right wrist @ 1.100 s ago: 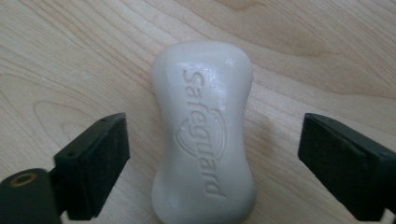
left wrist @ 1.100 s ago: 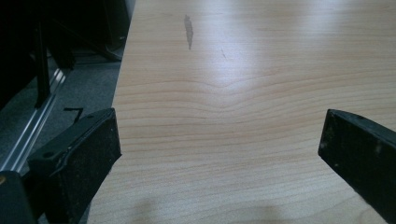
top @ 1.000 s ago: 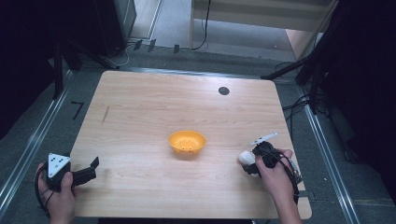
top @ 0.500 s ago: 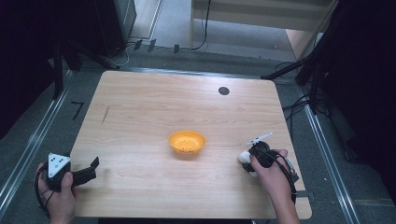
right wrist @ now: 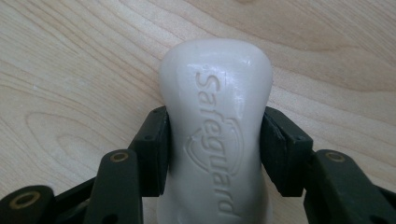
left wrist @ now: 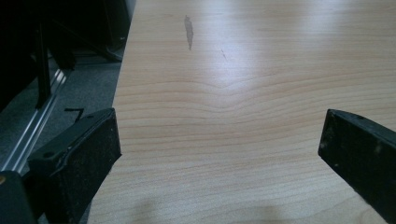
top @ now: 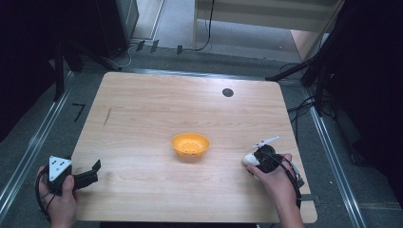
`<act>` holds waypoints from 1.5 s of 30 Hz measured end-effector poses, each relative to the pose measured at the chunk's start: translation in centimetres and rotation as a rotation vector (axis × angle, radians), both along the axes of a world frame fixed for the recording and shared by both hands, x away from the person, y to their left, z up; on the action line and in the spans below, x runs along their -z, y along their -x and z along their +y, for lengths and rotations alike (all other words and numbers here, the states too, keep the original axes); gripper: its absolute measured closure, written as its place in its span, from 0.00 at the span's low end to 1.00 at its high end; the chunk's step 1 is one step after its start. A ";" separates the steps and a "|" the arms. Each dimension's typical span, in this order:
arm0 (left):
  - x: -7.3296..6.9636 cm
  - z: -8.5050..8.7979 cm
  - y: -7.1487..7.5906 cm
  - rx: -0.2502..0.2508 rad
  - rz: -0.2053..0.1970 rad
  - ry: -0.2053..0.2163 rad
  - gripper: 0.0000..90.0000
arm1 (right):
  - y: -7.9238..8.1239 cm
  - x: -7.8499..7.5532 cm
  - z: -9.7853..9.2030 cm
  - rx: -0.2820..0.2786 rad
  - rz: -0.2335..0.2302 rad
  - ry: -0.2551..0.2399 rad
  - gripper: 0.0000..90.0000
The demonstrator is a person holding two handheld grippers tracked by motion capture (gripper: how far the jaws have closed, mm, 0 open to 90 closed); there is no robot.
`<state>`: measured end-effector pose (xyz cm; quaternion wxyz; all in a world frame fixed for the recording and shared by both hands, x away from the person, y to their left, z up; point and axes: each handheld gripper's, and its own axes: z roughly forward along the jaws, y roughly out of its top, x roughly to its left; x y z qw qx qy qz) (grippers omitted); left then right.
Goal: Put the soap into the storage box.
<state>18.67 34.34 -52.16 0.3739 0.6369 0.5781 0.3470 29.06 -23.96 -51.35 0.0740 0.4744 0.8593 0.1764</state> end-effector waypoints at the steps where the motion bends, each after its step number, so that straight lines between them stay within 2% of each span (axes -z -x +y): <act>1: 0.0 0.0 0.0 0.000 0.001 0.000 0.00 | 0.0 0.0 0.0 0.000 0.000 0.000 0.55; 5: 0.0 0.0 0.0 0.001 0.002 0.000 0.00 | -0.1 -0.1 0.1 0.001 0.011 0.007 0.55; 14: 0.0 0.1 0.0 0.000 0.001 0.003 0.00 | -0.1 0.1 -0.1 0.030 -0.018 -0.014 0.56; 26: 0.0 0.0 0.0 -0.001 0.002 0.002 0.00 | -0.3 -0.3 -0.4 -0.054 -0.001 -0.008 0.56; 33: 0.0 0.0 0.0 -0.001 0.003 0.000 0.00 | -0.3 -1.7 -0.5 -0.090 -0.021 -0.006 0.57; 38: 0.0 0.0 0.0 -0.001 0.002 0.001 0.00 | -0.4 -2.3 0.0 -0.146 -0.038 0.001 0.57; 45: 0.0 0.0 0.0 -0.001 0.004 0.002 0.00 | -0.8 -2.9 0.9 -0.202 -0.056 -0.026 0.57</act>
